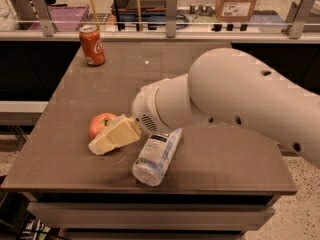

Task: Move apple near coke can

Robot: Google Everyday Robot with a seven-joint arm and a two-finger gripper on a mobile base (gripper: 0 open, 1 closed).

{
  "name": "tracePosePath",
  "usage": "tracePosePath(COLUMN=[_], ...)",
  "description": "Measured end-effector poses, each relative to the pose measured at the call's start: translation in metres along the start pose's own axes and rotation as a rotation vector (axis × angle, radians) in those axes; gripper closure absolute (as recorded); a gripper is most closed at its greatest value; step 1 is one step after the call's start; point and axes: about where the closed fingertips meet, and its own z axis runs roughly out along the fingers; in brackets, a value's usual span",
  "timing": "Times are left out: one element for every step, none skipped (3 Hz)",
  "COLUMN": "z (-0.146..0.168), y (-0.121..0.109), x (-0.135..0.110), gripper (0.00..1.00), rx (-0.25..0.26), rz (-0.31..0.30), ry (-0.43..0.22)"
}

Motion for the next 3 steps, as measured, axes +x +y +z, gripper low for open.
tracePosePath(z=[0.013,0.027,0.038], y=[0.007,0.009,0.004], x=[0.001,0.005,0.009], gripper=[0.00,0.00,0.00], rx=[-0.006,0.011,0.047], rz=[-0.004,-0.009,-0.017], ry=[-0.003,-0.010,-0.021])
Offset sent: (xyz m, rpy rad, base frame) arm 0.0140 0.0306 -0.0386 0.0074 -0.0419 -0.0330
